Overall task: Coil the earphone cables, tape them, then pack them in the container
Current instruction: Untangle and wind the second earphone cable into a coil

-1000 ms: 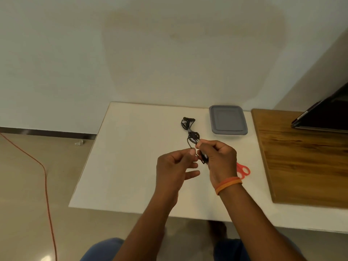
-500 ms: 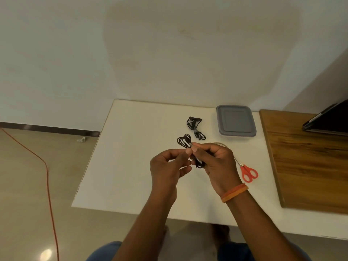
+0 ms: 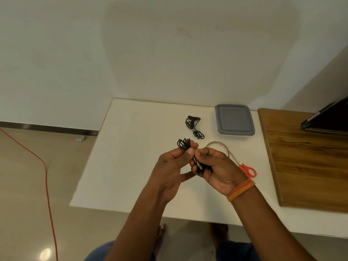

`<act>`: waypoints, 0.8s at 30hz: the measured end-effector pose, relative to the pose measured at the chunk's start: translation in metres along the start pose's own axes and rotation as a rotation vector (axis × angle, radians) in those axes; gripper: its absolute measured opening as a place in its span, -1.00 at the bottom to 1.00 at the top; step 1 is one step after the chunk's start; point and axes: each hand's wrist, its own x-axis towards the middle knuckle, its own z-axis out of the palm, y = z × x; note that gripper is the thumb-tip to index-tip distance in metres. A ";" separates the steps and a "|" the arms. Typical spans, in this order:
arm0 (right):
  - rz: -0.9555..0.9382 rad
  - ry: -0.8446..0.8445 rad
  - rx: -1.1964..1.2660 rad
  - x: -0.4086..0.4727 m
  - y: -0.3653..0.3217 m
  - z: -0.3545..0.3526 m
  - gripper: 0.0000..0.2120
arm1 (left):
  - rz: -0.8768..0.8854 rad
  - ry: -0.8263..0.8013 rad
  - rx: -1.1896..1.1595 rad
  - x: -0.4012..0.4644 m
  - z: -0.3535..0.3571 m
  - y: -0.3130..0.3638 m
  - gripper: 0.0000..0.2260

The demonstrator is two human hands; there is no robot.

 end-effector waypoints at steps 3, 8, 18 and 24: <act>-0.028 0.033 -0.035 0.001 0.003 0.003 -0.87 | 0.041 0.122 -0.013 0.003 0.003 -0.003 -0.75; -0.157 0.015 -0.181 0.003 0.009 0.005 -0.84 | 0.109 0.219 0.003 0.005 0.006 -0.002 -0.83; -0.383 0.162 -0.306 0.003 0.023 0.016 -0.84 | 0.084 0.235 -0.185 0.008 0.008 -0.002 -0.85; -0.668 0.295 -0.741 0.006 0.027 0.014 -0.88 | -0.028 0.173 -0.252 0.006 0.013 -0.003 -0.72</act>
